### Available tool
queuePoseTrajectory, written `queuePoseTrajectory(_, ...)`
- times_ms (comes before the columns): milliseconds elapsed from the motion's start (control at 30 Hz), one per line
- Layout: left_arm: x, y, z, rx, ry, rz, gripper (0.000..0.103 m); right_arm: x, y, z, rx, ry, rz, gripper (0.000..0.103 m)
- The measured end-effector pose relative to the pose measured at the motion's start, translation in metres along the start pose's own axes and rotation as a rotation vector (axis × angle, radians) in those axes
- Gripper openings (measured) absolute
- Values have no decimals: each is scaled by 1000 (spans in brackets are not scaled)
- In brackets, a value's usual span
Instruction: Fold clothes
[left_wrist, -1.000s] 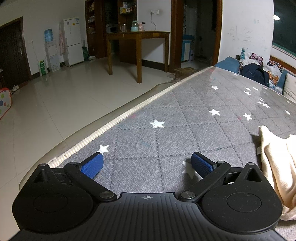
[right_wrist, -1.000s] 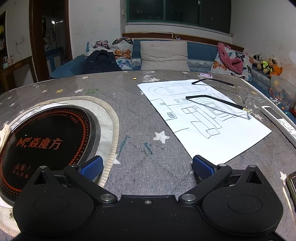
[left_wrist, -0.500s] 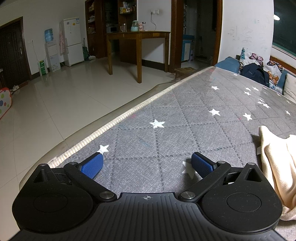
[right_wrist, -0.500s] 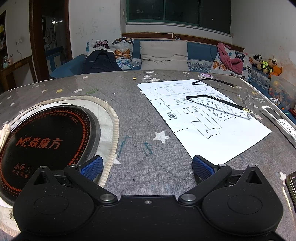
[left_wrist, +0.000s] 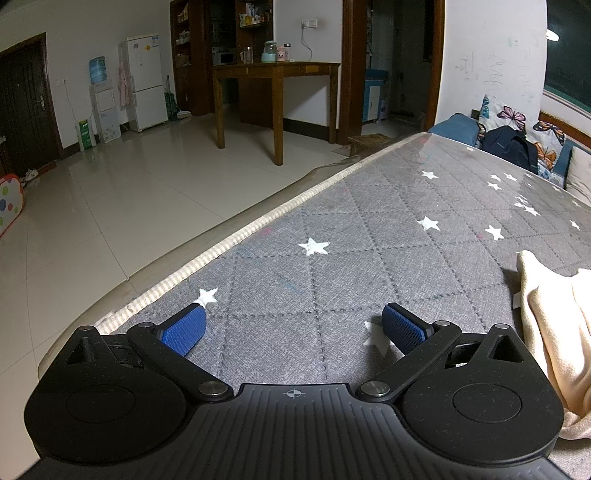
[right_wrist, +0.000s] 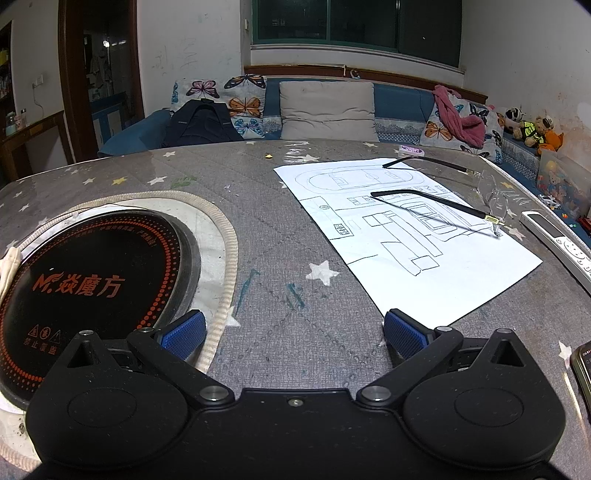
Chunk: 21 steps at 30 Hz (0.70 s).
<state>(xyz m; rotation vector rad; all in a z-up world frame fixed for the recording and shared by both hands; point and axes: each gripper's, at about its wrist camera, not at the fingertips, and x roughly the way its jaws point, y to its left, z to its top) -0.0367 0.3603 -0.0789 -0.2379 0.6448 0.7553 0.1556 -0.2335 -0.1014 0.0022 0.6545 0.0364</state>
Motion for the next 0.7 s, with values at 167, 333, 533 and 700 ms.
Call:
queuePoseTrajectory(167, 0, -1, 0, 0, 0, 1, 103, 0, 0, 0, 0, 0, 0, 103)
queuePoseTrajectory(333, 0, -2, 0, -1, 0, 1, 103, 0, 0, 0, 0, 0, 1, 103)
queuePoseTrajectory(533, -1, -2, 0, -1, 1, 1, 103, 0, 0, 0, 0, 0, 1, 103)
queuePoseTrajectory(700, -1, -2, 0, -1, 1, 1, 103, 0, 0, 0, 1, 0, 0, 103)
